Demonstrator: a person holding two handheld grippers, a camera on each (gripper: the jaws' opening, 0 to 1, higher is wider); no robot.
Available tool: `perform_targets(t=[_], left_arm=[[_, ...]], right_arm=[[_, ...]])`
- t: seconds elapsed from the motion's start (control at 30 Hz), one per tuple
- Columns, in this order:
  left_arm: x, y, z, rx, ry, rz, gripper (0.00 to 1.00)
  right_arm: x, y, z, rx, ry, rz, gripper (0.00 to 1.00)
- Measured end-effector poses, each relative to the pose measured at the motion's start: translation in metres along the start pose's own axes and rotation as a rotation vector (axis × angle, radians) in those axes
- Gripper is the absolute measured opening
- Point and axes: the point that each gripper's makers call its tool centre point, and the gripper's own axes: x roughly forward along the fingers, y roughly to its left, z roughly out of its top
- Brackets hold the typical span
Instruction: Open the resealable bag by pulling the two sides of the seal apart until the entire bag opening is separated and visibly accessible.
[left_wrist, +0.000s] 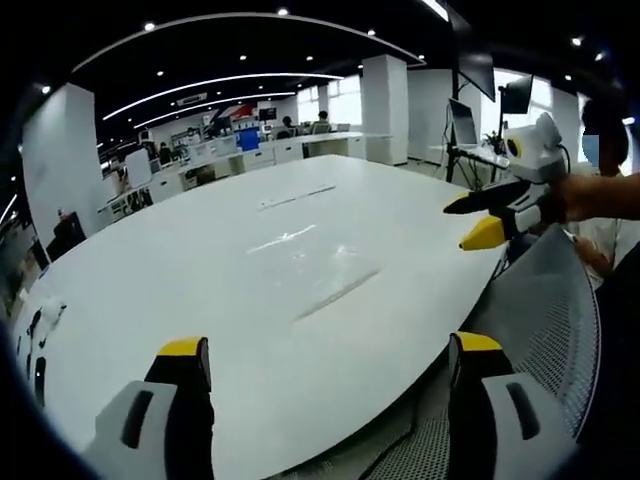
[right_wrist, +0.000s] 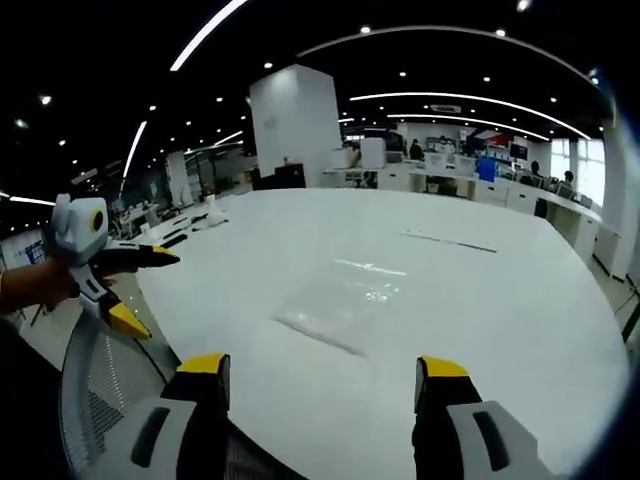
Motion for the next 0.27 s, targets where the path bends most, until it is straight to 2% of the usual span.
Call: perform_targets(t=[0.13, 0.27], left_arm=[[0.0018, -0.0024, -0.001, -0.011, -0.007, -0.015, 0.96], [0.0028, -0.0044, -0.0009, -0.012, -0.009, -0.026, 0.95]], right_arm=[[-0.0012, 0.0006, -0.0005, 0.031, -0.014, -0.009, 0.8], [-0.0021, 0.0015, -0.0017, 0.027, -0.011, -0.008, 0.8]])
